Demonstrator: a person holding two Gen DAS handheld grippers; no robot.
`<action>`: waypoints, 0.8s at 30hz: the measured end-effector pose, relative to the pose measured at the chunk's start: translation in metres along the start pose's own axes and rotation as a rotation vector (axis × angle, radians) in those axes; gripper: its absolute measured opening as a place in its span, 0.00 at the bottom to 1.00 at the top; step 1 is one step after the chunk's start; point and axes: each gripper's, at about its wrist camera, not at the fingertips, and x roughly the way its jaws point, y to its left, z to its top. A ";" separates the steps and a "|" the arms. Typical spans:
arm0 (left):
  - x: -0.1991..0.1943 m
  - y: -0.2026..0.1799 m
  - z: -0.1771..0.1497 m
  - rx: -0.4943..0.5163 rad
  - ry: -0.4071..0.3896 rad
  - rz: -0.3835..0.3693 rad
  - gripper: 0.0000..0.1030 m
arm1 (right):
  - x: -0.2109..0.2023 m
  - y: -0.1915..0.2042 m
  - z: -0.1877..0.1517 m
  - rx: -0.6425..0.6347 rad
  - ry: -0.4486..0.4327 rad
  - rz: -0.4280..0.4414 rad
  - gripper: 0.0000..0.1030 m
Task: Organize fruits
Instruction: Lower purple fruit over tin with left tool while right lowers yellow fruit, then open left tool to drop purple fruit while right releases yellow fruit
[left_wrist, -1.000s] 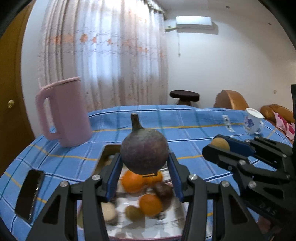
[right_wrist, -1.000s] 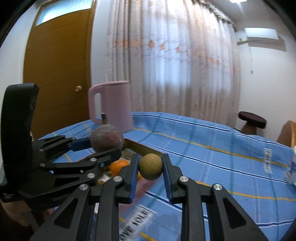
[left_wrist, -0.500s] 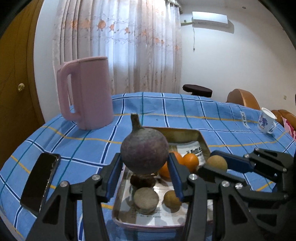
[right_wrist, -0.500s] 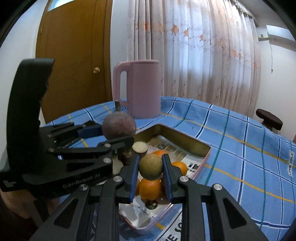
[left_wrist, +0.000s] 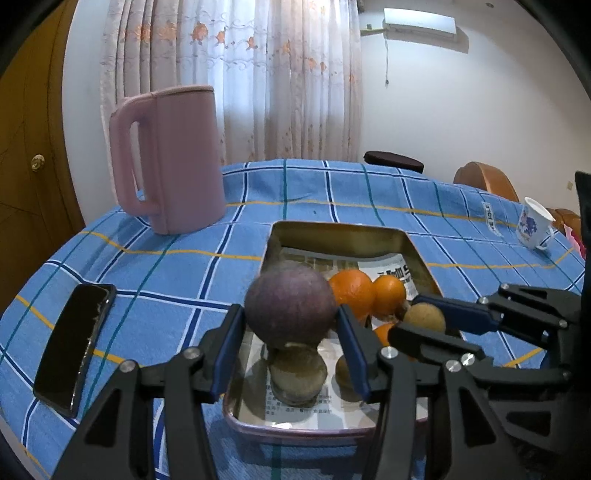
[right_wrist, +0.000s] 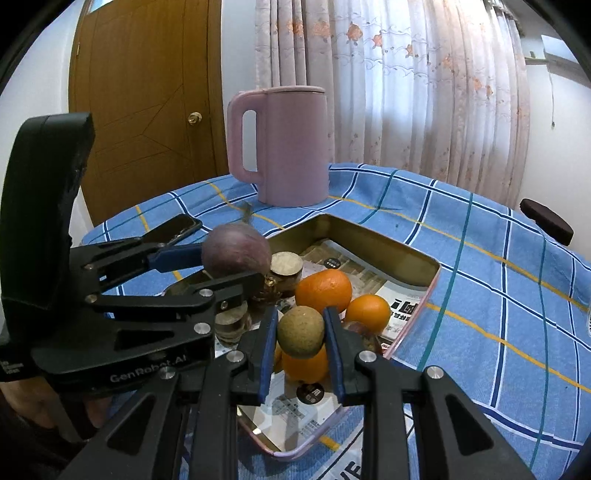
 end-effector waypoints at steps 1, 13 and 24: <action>-0.001 -0.001 0.001 0.004 -0.005 0.005 0.52 | -0.001 0.000 0.000 0.002 -0.002 -0.003 0.30; -0.021 0.008 0.005 -0.041 -0.067 0.010 0.83 | -0.020 -0.008 -0.006 0.021 -0.039 -0.063 0.48; -0.043 0.002 0.010 -0.044 -0.112 -0.015 0.91 | -0.062 -0.019 -0.006 0.071 -0.109 -0.168 0.58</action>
